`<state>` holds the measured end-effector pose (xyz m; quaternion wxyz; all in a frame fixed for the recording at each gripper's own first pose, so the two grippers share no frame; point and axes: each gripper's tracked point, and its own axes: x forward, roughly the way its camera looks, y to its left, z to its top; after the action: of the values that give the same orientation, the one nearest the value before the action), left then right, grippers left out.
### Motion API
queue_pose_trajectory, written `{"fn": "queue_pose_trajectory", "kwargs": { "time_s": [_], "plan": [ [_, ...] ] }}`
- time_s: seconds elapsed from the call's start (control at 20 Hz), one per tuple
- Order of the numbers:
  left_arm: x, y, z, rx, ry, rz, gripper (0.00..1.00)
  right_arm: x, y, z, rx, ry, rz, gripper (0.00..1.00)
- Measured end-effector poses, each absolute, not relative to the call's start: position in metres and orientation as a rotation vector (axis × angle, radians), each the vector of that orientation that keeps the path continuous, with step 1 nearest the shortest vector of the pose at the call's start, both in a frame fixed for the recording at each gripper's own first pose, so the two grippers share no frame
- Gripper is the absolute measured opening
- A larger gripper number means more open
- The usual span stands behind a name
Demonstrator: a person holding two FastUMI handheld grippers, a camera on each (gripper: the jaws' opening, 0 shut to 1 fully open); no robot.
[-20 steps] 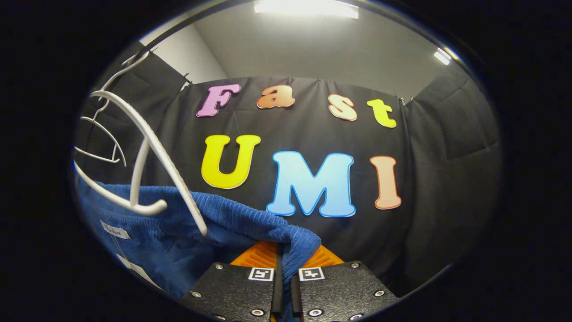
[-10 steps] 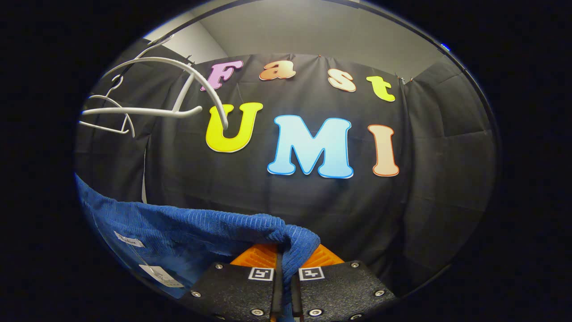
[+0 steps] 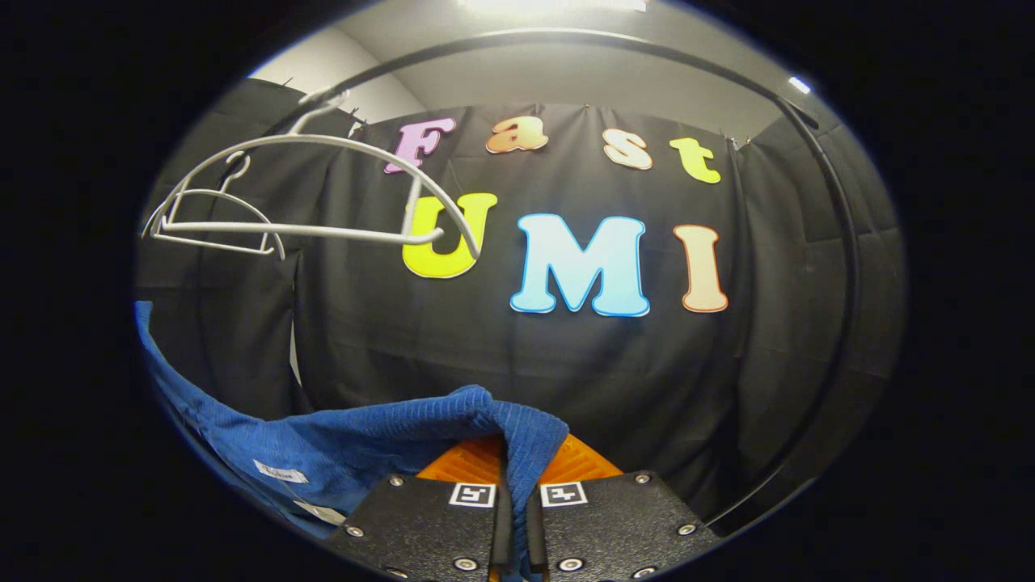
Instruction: Grasp the clothes on the hanger with both hands and then place them into the laundry hamper below.
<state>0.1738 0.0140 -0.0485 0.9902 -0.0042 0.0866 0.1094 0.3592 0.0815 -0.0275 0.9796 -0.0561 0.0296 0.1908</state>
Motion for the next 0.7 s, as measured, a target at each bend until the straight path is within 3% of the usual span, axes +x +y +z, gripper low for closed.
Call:
{"fn": "queue_pose_trajectory", "kwargs": {
  "time_s": [0.05,0.15,0.3,0.35,0.4,0.55,0.6,0.7],
  "plan": [
    [0.17,0.016,-0.042,-0.014,0.163,0.211,0.07,0.348,0.082,-0.019,-0.107,0.049,0.39,0.06],
    [0.161,0.017,-0.028,-0.034,0.139,0.184,0.03,0.321,0.084,-0.004,-0.094,0.032,0.402,0.06],
    [0.152,0.01,-0.008,-0.059,0.108,0.136,0.07,0.285,0.089,0.016,-0.085,0.008,0.411,0.06],
    [0.151,0.012,0.0,-0.063,0.095,0.121,0.03,0.271,0.091,0.022,-0.084,-0.001,0.412,0.06],
    [0.146,0.013,0.006,-0.067,0.08,0.105,0.07,0.259,0.094,0.029,-0.082,-0.01,0.412,0.06],
    [0.13,0.009,0.022,-0.087,0.044,0.052,0.03,0.213,0.099,0.047,-0.066,-0.032,0.404,0.06],
    [0.124,0.007,0.026,-0.091,0.037,0.029,0.08,0.199,0.102,0.051,-0.054,-0.034,0.402,0.05],
    [0.111,0.004,0.03,-0.091,0.028,-0.016,0.03,0.171,0.109,0.057,-0.039,-0.035,0.396,0.06]
  ]
}}
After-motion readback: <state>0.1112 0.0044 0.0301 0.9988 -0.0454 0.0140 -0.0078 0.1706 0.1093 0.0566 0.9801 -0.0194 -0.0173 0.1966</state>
